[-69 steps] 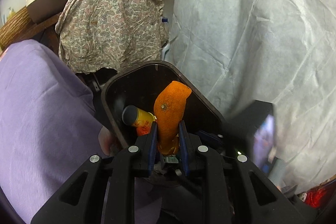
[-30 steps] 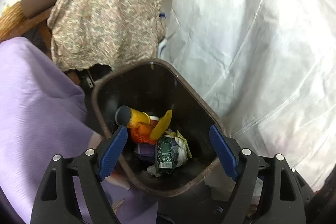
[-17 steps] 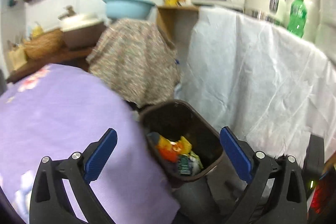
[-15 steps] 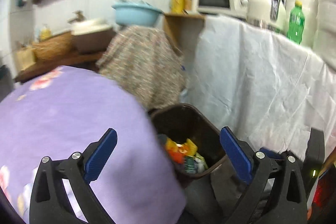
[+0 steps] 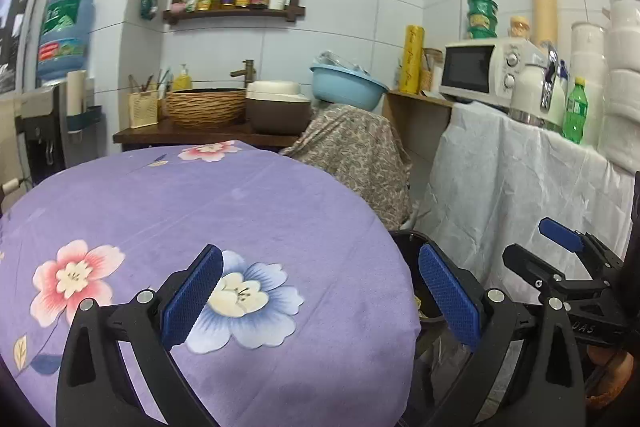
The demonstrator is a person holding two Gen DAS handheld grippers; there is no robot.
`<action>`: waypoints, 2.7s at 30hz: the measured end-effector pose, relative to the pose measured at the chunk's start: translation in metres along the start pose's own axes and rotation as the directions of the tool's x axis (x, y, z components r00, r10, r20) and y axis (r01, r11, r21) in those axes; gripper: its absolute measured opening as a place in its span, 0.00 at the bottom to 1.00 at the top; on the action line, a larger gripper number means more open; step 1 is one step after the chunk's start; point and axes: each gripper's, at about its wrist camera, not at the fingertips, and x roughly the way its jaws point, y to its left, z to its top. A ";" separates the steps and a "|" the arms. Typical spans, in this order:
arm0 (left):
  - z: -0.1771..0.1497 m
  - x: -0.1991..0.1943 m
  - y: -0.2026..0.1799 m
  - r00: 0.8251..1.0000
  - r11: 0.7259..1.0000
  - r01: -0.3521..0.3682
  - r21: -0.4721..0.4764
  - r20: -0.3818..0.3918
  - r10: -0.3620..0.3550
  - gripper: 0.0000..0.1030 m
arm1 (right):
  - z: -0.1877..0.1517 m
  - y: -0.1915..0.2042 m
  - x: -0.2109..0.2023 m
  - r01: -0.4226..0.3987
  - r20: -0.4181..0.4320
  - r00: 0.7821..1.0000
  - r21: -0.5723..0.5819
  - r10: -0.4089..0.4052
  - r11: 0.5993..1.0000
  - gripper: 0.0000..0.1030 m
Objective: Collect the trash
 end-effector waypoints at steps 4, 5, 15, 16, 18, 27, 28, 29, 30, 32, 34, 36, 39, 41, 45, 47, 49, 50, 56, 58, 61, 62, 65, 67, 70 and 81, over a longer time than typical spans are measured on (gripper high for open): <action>-0.003 -0.014 0.009 0.999 0.999 -0.031 -0.023 0.012 0.031 0.94 | 0.007 0.016 -0.012 -0.039 0.017 0.999 -0.024 0.039 0.999 0.94; -0.003 -0.017 0.011 0.999 0.999 -0.035 -0.024 0.016 0.035 0.94 | 0.008 0.020 -0.014 -0.053 0.021 0.998 -0.024 0.053 0.998 0.94; -0.010 -0.030 0.009 0.997 0.998 -0.055 0.014 0.048 0.054 0.94 | 0.008 0.031 -0.029 -0.107 0.030 0.994 -0.017 0.107 0.994 0.94; -0.010 -0.031 0.009 0.997 0.998 -0.056 0.015 0.051 0.055 0.94 | 0.008 0.030 -0.028 -0.109 0.028 0.994 -0.014 0.110 0.994 0.94; -0.010 -0.033 0.010 0.997 0.998 -0.057 0.014 0.058 0.056 0.94 | 0.008 0.030 -0.028 -0.111 0.029 0.993 -0.012 0.111 0.994 0.94; -0.010 -0.032 0.008 0.997 0.999 -0.046 0.014 0.055 0.045 0.94 | 0.010 0.029 -0.028 -0.106 0.023 0.994 -0.019 0.106 0.994 0.94; -0.010 -0.033 0.008 0.997 0.999 -0.046 0.015 0.055 0.045 0.94 | 0.010 0.029 -0.028 -0.106 0.023 0.994 -0.019 0.106 0.994 0.94; -0.010 -0.033 0.008 0.998 0.999 -0.046 0.016 0.054 0.045 0.94 | 0.011 0.029 -0.028 -0.105 0.024 0.994 -0.019 0.105 0.994 0.94; -0.010 -0.032 0.008 0.998 0.999 -0.046 0.016 0.053 0.045 0.94 | 0.011 0.029 -0.028 -0.104 0.024 0.994 -0.019 0.105 0.994 0.94; -0.010 -0.033 0.007 0.998 0.999 -0.046 0.016 0.053 0.045 0.94 | 0.010 0.029 -0.028 -0.104 0.023 0.994 -0.017 0.104 0.994 0.94; -0.010 -0.033 0.007 0.998 0.999 -0.045 0.015 0.052 0.044 0.94 | 0.011 0.028 -0.027 -0.105 0.021 0.994 -0.014 0.105 0.994 0.94; -0.010 -0.033 0.007 0.998 0.999 -0.046 0.015 0.053 0.045 0.94 | 0.011 0.027 -0.027 -0.104 0.020 0.994 -0.013 0.105 0.994 0.94; -0.010 -0.033 0.007 0.998 0.999 -0.045 0.016 0.052 0.044 0.94 | 0.011 0.026 -0.027 -0.104 0.019 0.994 -0.013 0.105 0.994 0.94; -0.010 -0.033 0.007 0.998 0.999 -0.046 0.017 0.052 0.045 0.94 | 0.011 0.024 -0.027 -0.104 0.019 0.994 -0.012 0.104 0.995 0.94; -0.010 -0.033 0.006 0.998 0.999 -0.046 0.017 0.051 0.045 0.94 | 0.011 0.023 -0.027 -0.103 0.020 0.994 -0.011 0.103 0.995 0.94; -0.010 -0.033 0.006 0.998 0.999 -0.046 0.018 0.051 0.045 0.94 | 0.010 0.022 -0.026 -0.103 0.018 0.994 -0.009 0.104 0.995 0.94; -0.010 -0.033 0.006 0.998 0.999 -0.048 0.019 0.051 0.047 0.94 | 0.010 0.022 -0.026 -0.104 0.018 0.994 -0.007 0.104 0.995 0.94; -0.010 -0.033 0.006 0.998 0.999 -0.046 0.020 0.050 0.045 0.94 | 0.009 0.022 -0.026 -0.103 0.018 0.994 -0.007 0.103 0.995 0.94; -0.010 -0.032 0.005 0.998 0.999 -0.047 0.023 0.042 0.046 0.95 | 0.009 0.021 -0.026 -0.103 0.016 0.995 -0.007 0.103 0.995 0.94; -0.010 -0.032 0.004 0.998 0.999 -0.045 0.021 0.042 0.044 0.94 | 0.009 0.020 -0.025 -0.102 0.016 0.995 -0.007 0.102 0.995 0.94; -0.010 -0.032 0.005 0.998 0.999 -0.046 0.023 0.042 0.045 0.94 | 0.007 0.019 -0.025 -0.102 0.014 0.995 -0.002 0.102 0.995 0.94; -0.010 -0.032 0.004 0.998 0.999 -0.047 0.023 0.042 0.046 0.94 | 0.007 0.018 -0.024 -0.101 0.014 0.995 -0.001 0.101 0.995 0.94; -0.011 -0.032 0.004 0.998 0.998 -0.049 0.025 0.043 0.048 0.94 | 0.007 0.018 -0.024 -0.101 0.014 0.995 -0.002 0.101 0.995 0.94; -0.011 -0.033 0.003 0.998 0.998 -0.052 0.027 0.046 0.051 0.94 | 0.007 0.018 -0.023 -0.102 0.013 0.995 -0.001 0.102 0.995 0.94; -0.012 -0.033 0.003 0.997 0.998 -0.060 0.027 0.048 0.059 0.94 | 0.007 0.018 -0.023 -0.101 0.013 0.995 0.001 0.101 0.995 0.94; -0.012 -0.032 0.004 0.997 0.998 -0.065 0.021 0.047 0.064 0.94 | 0.006 0.018 -0.023 -0.103 0.011 0.995 0.002 0.103 0.995 0.94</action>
